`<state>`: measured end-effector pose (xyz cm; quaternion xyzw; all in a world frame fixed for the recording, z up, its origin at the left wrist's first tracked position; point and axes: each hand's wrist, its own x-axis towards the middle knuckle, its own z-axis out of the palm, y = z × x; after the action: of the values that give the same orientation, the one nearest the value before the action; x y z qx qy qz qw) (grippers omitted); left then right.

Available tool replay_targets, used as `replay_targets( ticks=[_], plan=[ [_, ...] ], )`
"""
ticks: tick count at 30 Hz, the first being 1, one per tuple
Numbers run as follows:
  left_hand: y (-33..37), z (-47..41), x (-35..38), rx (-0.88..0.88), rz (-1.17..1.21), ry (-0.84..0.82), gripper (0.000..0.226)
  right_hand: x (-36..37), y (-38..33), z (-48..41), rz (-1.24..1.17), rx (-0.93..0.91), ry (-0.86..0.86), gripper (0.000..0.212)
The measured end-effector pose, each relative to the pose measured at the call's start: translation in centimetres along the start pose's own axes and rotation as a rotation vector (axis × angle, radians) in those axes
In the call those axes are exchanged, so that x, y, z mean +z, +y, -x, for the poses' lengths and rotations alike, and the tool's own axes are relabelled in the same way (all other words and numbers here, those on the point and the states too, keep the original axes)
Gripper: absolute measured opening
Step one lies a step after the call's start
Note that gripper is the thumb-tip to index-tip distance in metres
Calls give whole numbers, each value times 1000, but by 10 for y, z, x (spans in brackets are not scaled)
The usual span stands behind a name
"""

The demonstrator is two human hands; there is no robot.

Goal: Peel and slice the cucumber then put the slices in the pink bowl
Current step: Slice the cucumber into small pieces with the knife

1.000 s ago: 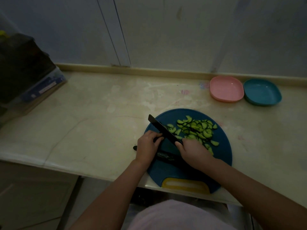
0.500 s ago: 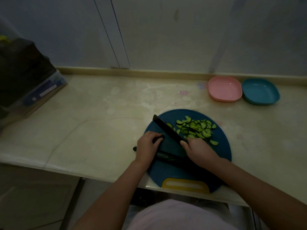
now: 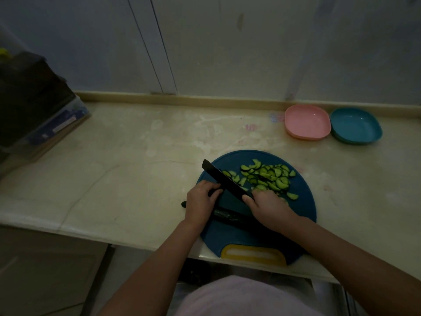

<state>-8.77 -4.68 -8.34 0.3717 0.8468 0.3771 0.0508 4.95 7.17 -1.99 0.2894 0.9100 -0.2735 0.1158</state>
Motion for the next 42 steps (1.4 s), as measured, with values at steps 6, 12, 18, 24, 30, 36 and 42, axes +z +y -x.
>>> replay_targets(
  ticks=[6,12,18,24,30,36,42],
  plan=[
    [0,1,0,1,12,4,13,-3,0,-12,-5,-16,-63,36],
    [-5,2,-5,77,8,-45,19,3,9,-8,-19,3,-25,36],
    [2,4,-3,-8,22,-21,15,-3,19,-3,-106,-7,-31,36],
    [3,2,-3,-33,-3,-38,13,1,17,-3,-84,-29,-17,40],
    [2,2,-2,-33,6,-33,12,0,17,-1,-72,-36,-25,39],
    [0,3,-1,-50,11,-29,10,1,14,-3,-27,-38,-20,41],
    [3,5,0,-44,2,-23,11,6,2,-6,78,-40,-10,36]
  ],
)
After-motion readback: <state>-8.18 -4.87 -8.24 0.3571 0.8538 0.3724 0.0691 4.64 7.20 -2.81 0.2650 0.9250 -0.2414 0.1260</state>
